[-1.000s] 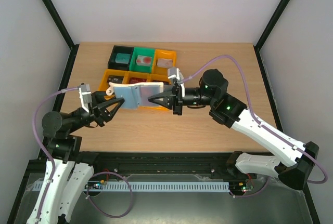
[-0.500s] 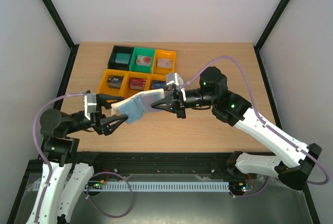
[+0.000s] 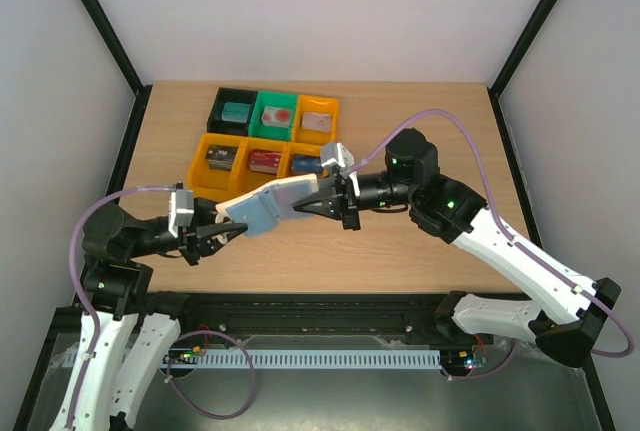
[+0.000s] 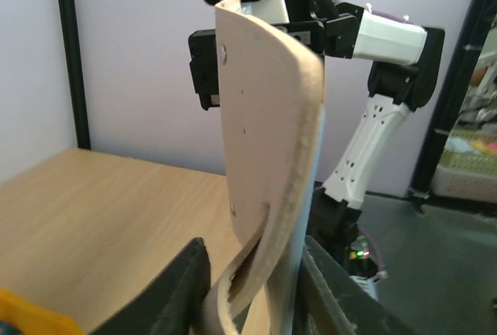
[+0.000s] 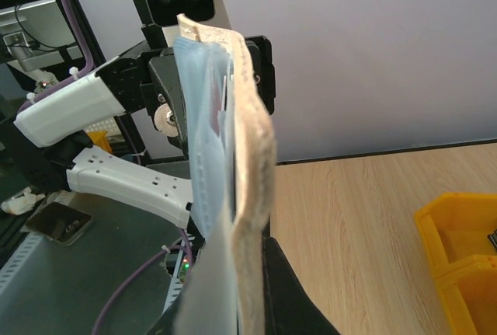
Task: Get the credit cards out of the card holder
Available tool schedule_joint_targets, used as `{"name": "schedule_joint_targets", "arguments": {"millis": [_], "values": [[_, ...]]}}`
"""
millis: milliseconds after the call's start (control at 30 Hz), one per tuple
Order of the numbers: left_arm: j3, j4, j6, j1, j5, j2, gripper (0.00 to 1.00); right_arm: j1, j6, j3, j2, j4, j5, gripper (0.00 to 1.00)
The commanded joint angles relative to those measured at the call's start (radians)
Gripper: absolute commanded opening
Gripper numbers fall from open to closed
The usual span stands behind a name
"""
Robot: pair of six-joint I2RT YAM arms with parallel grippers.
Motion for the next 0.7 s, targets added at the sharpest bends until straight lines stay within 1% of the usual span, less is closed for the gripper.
{"name": "schedule_joint_targets", "arguments": {"millis": [0,100,167,233,400,433,467,500,533,567,667], "values": [[0.012,0.015,0.003,-0.009,0.009,0.003,0.26,-0.006,0.000,0.038,-0.006,0.011,-0.024,0.02],[-0.013,0.077,-0.071,-0.019,-0.069,-0.002,0.19,-0.005,0.037,0.040,0.014,0.024,0.010,0.02],[-0.037,0.133,-0.127,-0.029,-0.109,-0.005,0.19,-0.006,0.075,0.041,0.044,0.042,0.018,0.02],[-0.064,0.187,-0.171,-0.042,-0.147,-0.008,0.20,-0.004,0.112,0.038,0.070,0.076,-0.015,0.02],[-0.091,0.256,-0.216,-0.064,-0.191,0.002,0.23,-0.002,0.181,0.004,0.081,0.188,-0.054,0.02],[-0.093,0.259,-0.218,-0.068,-0.194,0.003,0.21,-0.001,0.188,-0.004,0.081,0.205,-0.060,0.02],[-0.096,0.260,-0.218,-0.069,-0.197,0.003,0.17,-0.002,0.194,-0.008,0.080,0.216,-0.065,0.02],[-0.099,0.259,-0.220,-0.071,-0.198,0.002,0.12,-0.001,0.199,-0.009,0.083,0.226,-0.068,0.02],[-0.103,0.266,-0.228,-0.072,-0.199,0.002,0.04,-0.001,0.205,-0.010,0.087,0.230,-0.064,0.02],[-0.108,0.276,-0.240,-0.074,-0.201,0.000,0.02,-0.001,0.209,-0.009,0.091,0.232,-0.057,0.02],[-0.123,0.297,-0.280,-0.079,-0.222,-0.007,0.02,-0.001,0.228,-0.010,0.103,0.236,0.003,0.02]]}}
